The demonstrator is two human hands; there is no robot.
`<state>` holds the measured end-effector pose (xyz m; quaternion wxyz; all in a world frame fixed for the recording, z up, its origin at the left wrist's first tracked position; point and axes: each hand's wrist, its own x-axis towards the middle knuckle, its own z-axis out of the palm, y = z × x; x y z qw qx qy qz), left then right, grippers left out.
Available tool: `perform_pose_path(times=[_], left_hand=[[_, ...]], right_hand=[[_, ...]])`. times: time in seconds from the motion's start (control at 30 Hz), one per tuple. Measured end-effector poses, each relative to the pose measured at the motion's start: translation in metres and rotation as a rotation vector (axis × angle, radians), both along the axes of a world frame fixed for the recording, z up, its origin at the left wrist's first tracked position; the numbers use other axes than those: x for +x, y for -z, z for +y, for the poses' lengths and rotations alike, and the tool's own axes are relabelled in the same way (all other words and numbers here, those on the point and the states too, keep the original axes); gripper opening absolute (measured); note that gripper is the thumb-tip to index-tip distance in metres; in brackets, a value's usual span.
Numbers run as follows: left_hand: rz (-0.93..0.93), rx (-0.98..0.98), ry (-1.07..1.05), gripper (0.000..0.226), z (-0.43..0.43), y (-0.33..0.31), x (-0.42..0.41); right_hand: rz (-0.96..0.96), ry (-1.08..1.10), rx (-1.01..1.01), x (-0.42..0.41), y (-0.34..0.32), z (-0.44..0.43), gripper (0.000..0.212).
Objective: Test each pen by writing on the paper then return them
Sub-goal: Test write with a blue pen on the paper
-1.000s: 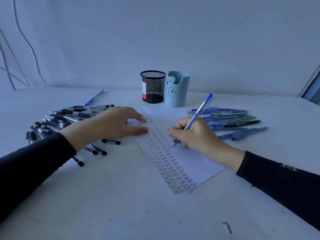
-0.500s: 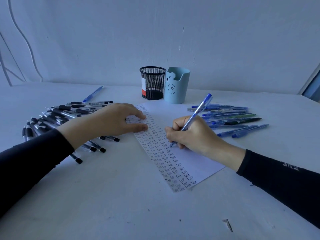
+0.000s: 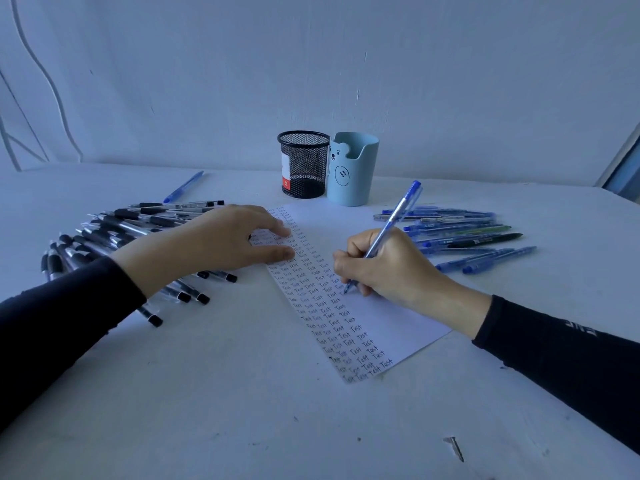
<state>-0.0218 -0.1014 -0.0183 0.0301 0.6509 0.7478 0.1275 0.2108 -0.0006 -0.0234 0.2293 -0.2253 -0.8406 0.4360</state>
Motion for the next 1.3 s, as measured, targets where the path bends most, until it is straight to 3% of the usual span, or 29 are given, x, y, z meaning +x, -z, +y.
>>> perform_pose_path(times=[0.77, 1.2, 1.3], left_hand=[[-0.005, 0.010, 0.003, 0.068, 0.000, 0.001, -0.001], [-0.003, 0.008, 0.009, 0.070, -0.001, 0.000, 0.001], [0.002, 0.004, 0.008, 0.070, 0.000, 0.000, 0.000]], right_hand=[[0.003, 0.008, 0.025, 0.001, -0.003, -0.002, 0.044], [0.067, 0.025, -0.052, 0.000, -0.001, 0.004, 0.047], [0.121, 0.045, 0.007, 0.003, -0.011, 0.008, 0.050]])
